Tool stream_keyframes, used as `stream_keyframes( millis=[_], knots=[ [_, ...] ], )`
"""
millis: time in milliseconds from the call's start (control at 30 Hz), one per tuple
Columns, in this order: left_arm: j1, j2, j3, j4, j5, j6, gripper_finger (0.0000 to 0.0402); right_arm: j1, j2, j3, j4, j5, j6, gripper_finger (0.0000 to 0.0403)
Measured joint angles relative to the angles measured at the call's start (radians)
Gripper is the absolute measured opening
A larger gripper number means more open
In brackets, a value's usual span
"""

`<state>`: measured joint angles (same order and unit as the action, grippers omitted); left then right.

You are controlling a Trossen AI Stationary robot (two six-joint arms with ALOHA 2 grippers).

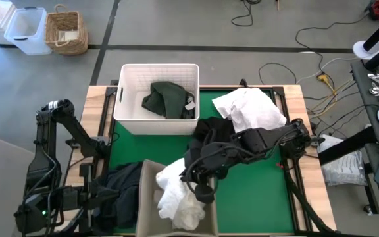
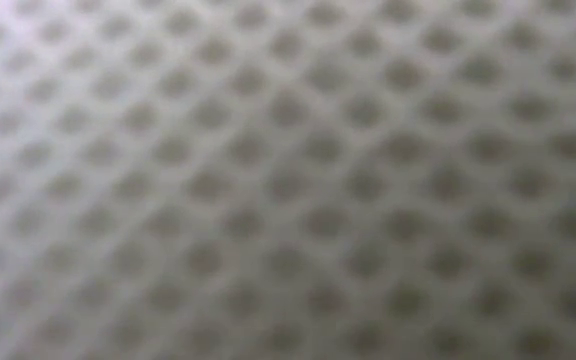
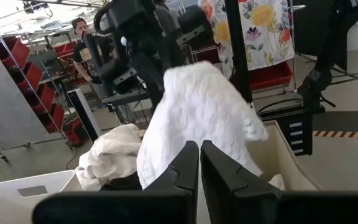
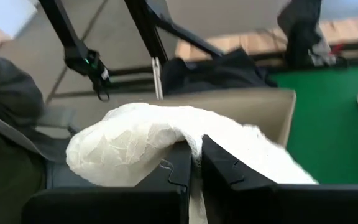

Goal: Sort clothes
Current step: Put the white dress into the brown laundry organizer

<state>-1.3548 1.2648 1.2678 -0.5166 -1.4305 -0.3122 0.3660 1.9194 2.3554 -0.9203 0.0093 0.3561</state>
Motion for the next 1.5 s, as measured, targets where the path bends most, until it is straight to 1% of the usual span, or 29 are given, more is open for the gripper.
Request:
stream_keyframes(
  millis=[333,633,767,1033,1167,1500],
  knots=[
    [0.0,0.0,-0.001,-0.002,0.0,0.0,0.0,0.0,0.013,-0.001,-0.225,-0.021,0.096,0.0012],
    [0.0,0.0,-0.002,-0.006,0.0,0.0,0.0,0.0,0.016,-0.006,-0.355,-0.12,0.156,0.0012],
    [0.0,0.0,-0.002,-0.008,0.0,0.0,0.0,0.0,0.016,-0.006,-0.453,-0.206,0.202,0.0012],
    [0.0,0.0,-0.015,-0.008,0.0,0.0,0.0,0.0,0.016,-0.006,-0.524,-0.219,0.256,0.0012],
    [0.0,0.0,-0.02,-0.008,0.0,-0.002,0.0,-0.008,0.024,-0.006,-0.494,-0.198,0.245,0.0012],
    [0.0,0.0,-0.021,-0.008,0.0,-0.003,0.0,-0.016,0.112,-0.006,-0.28,-0.165,0.029,0.0012]
  ],
)
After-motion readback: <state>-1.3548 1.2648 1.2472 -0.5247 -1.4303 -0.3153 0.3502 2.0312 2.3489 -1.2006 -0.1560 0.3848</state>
